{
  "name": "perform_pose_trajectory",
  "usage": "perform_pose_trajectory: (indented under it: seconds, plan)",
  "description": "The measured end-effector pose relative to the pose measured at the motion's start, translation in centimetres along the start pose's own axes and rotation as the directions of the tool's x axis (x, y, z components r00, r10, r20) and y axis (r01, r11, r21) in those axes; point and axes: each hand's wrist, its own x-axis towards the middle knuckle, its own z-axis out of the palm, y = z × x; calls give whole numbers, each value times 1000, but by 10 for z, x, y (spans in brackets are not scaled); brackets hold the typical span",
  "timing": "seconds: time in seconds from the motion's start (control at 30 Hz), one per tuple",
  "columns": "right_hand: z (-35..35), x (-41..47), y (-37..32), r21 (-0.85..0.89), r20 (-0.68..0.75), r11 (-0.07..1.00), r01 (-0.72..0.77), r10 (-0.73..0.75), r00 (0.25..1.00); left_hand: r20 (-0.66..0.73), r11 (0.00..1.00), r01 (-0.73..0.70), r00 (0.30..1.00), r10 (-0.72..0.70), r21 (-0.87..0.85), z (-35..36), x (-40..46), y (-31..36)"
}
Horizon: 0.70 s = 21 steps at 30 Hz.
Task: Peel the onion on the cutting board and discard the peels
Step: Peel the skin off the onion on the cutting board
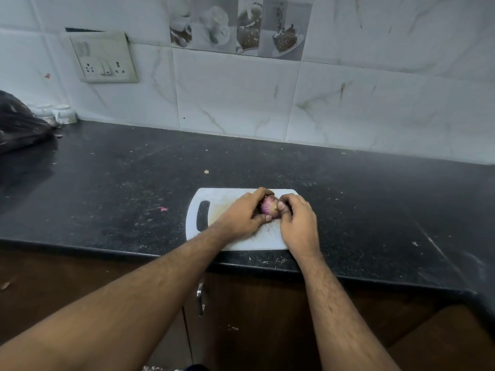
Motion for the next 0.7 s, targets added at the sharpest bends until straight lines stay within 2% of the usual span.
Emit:
perform_pose_trajectory:
  seconds: [0.1,0.3,0.4,0.5,0.7]
  plan:
    - [-3,0,-1,147,-85,983,-109,123,989,35,1000,7,999,-6,-30,1,2,-5]
    - [-3,2,-1,156,-37,983,-99,105,994,82,999,36,996,-34,-22,1,5,-5]
    - [-3,3,2,140,-14,985,-100,103,995,51,998,8,999,-11,59,3,7,-7]
    - [-2,2,2,137,-23,987,-79,83,996,-10,1000,20,1000,-20,-8,5,8,-9]
    - [-7,-1,-4,242,-38,968,-71,83,996,-56,994,-109,993,109,-11,5,7,-8]
